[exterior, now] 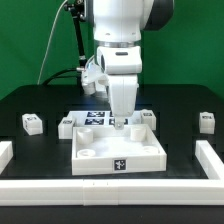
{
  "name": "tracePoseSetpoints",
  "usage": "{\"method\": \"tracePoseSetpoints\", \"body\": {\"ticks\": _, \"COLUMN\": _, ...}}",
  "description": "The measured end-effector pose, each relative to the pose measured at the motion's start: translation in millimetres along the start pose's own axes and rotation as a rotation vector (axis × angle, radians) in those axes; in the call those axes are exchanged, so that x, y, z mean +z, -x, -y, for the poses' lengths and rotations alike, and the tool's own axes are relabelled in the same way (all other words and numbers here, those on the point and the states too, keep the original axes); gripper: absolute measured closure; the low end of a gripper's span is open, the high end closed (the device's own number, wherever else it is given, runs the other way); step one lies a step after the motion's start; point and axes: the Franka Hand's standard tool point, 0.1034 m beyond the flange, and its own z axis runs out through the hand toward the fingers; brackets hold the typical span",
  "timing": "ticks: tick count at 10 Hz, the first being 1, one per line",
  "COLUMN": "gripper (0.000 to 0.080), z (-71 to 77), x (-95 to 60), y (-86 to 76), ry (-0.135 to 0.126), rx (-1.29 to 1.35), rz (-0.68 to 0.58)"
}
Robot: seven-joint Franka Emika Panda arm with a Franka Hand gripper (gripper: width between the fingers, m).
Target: Assemble one leg
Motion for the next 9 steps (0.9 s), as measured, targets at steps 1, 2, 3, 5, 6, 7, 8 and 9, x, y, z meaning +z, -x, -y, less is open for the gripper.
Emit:
{"method": "tracePoseSetpoints", "body": {"ticks": 1, "gripper": 0.0150, "z": 0.3, "x": 0.5, "y": 0.0, "ry": -0.001, "rx": 0.000, "rz": 0.000}}
{"method": "tracePoseSetpoints", "body": {"ticks": 2, "gripper": 0.0150, "z": 0.8, "x": 5.3, "y": 0.9, "ry": 0.007, "rx": -0.014, "rz": -0.005}}
{"method": "tracePoseSetpoints", "body": {"ticks": 3, "gripper": 0.0150, "z": 5.8, "x": 19.5, "y": 4.3, "ry": 0.007, "rx": -0.023, "rz": -0.015}}
{"method": "tracePoseSetpoints", "body": {"ticks": 5, "gripper": 0.0150, "z": 13.6, "x": 34.3, "y": 9.4, "ry": 0.002, "rx": -0.018, "rz": -0.027}}
{"method": "tracePoseSetpoints", "body": {"ticks": 6, "gripper": 0.0150, "z": 14.9, "x": 38.5, "y": 10.8, "ry": 0.003, "rx": -0.015, "rz": -0.030}}
{"method": "tracePoseSetpoints", "body": {"ticks": 7, "gripper": 0.0150, "z": 15.5, "x": 41.0, "y": 11.9, "ry": 0.007, "rx": -0.010, "rz": -0.032}}
{"method": "tracePoseSetpoints", "body": {"ticks": 8, "gripper": 0.0150, "z": 14.4, "x": 40.2, "y": 9.6, "ry": 0.010, "rx": -0.004, "rz": -0.033}}
{"method": "tracePoseSetpoints", "body": {"ticks": 9, "gripper": 0.0150, "z": 14.1, "x": 40.1, "y": 8.6, "ry": 0.010, "rx": 0.000, "rz": -0.033}}
